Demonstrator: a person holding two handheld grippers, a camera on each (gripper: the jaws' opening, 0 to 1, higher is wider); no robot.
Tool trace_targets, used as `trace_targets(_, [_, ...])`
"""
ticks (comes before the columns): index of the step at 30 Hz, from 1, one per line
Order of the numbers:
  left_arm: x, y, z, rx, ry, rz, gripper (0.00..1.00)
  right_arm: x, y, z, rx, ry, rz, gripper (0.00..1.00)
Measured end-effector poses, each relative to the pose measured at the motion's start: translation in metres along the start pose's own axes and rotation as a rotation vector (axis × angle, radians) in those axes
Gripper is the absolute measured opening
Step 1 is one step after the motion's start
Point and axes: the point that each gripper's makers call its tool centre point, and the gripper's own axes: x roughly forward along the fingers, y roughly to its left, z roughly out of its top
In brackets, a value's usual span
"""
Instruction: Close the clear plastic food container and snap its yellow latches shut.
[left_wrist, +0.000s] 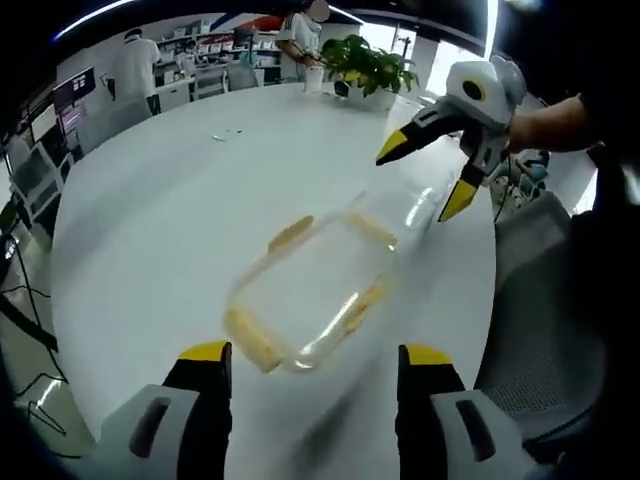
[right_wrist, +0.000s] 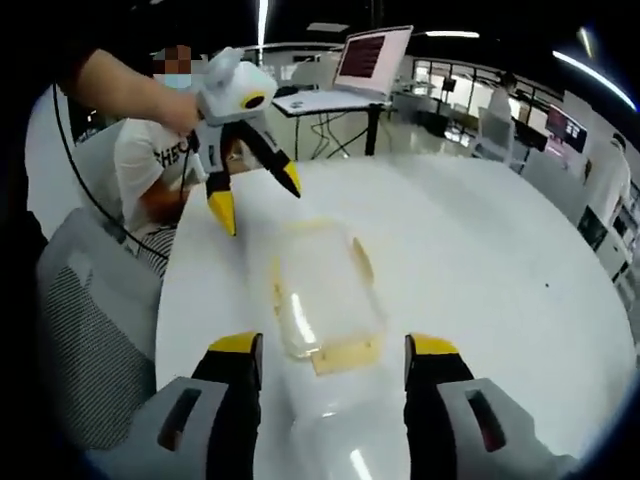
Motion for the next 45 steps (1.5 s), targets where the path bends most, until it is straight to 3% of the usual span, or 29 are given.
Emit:
trace_targets(21, [0.017, 0.026, -0.007, 0.11, 0.12, -0.05, 0.62, 0.025, -0.009, -0.02, -0.042, 0.142, 0.041, 0.48])
trace_targets(32, [0.028, 0.025, -0.003, 0.228, 0.196, -0.095, 0.58, 0.041, -0.009, -0.028, -0.083, 0.235, 0.077, 0.47])
trace_targets(36, [0.032, 0.032, -0.01, 0.316, 0.262, -0.111, 0.55, 0.045, -0.011, -0.037, -0.163, 0.297, 0.081, 0.46])
trace_targets(45, [0.035, 0.04, -0.014, 0.464, 0.351, -0.14, 0.51, 0.05, -0.011, -0.044, -0.184, 0.356, 0.1, 0.44])
